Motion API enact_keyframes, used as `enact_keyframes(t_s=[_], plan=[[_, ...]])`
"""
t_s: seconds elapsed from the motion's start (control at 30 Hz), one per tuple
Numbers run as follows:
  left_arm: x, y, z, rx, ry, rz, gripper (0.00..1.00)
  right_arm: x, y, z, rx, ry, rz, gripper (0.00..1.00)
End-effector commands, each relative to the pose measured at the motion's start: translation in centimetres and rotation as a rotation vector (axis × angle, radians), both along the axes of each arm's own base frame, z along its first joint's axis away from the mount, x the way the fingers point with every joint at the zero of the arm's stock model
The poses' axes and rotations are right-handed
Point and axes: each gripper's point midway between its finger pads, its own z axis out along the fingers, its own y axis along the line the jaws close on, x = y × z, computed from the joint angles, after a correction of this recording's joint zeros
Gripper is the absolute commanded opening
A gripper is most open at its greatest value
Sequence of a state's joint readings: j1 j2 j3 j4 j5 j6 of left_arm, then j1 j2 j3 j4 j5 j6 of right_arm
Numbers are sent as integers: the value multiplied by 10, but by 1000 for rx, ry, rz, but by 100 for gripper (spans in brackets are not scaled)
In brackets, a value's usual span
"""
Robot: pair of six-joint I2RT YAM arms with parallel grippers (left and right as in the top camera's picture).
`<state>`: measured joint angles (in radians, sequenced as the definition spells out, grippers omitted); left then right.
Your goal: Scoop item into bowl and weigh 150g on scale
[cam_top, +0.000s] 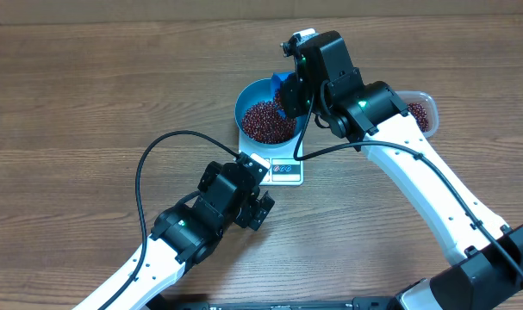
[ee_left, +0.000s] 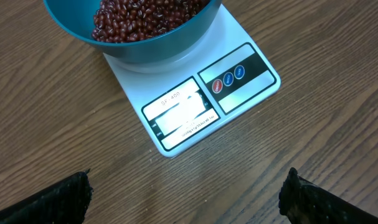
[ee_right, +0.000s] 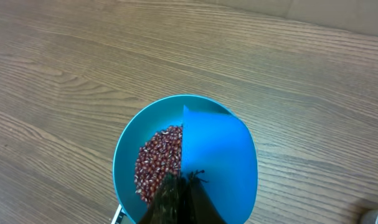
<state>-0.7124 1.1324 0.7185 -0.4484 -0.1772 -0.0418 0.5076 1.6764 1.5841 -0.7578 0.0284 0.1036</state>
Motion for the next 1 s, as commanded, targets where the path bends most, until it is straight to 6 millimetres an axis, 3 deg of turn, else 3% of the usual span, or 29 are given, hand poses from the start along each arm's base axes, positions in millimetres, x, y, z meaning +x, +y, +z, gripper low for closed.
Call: enact_keyframes(t_s=[0.0,0.47,0.97], plan=[[1,5,-2,21,-11,-1,99,-2,-1,27,-6,-65,8,4],[1,5,-2,21,-11,-1,100,0,-7,27,-74,-98,-43,4],[1,5,-2,21,-11,-1,100,-4,0,26,-30,-76,-29,4]])
